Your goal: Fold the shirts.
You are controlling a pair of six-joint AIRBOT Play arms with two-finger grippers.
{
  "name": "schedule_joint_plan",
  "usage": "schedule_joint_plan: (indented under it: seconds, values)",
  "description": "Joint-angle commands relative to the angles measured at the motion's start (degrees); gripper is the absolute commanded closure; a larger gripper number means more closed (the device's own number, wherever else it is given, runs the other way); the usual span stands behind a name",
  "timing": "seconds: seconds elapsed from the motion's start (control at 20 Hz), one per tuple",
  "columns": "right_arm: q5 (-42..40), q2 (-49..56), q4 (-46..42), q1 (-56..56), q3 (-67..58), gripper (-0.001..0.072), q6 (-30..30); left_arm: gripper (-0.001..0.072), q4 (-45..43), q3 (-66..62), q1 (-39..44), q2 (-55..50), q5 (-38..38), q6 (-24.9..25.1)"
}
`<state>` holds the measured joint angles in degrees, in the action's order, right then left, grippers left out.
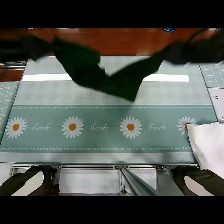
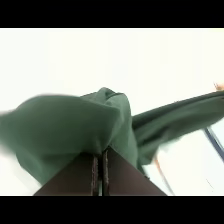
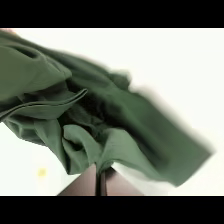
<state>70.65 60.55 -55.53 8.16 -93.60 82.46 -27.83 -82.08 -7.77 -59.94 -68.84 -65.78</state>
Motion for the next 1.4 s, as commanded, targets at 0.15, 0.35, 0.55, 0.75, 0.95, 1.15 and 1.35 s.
schedule_joint_plan:
  seconds: [0.15,0.35,0.55,0.75,0.95,1.15,1.35]
  values:
    - [4.5,-6.8,-11.6,-0.9,-26.0,0.0694,2.7,0.0691,-19.5,-23.0,-4.0,12.0,4.7,-11.9]
    - [8.5,-13.7,-19.3,-0.9,-26.0,0.0694,4.0,0.0691,-27.5,-24.6,-4.5,19.4,2.4,-14.5]
    - [17.5,-16.5,-23.5,-0.9,-25.4,0.0694,6.4,0.0691,-28.1,-24.2,-4.5,22.8,-11.8,-18.6]
    - [25.4,-16.9,-22.9,-0.9,-15.3,0.0694,7.2,0.0690,-28.1,-13.4,-4.5,25.5,-22.4,-22.2]
    - [21.6,-16.8,-24.2,-0.9,2.4,0.0694,6.5,0.0690,-28.1,12.4,-4.4,30.6,-20.4,-23.0]
    - [12.7,-11.0,-32.7,-1.0,16.0,0.0694,8.6,0.0691,-20.0,40.5,-1.8,28.7,-1.5,-18.4]
    - [3.5,3.3,-28.6,-6.9,16.3,0.0694,9.0,0.0691,-16.2,49.4,8.8,13.9,24.2,-15.6]
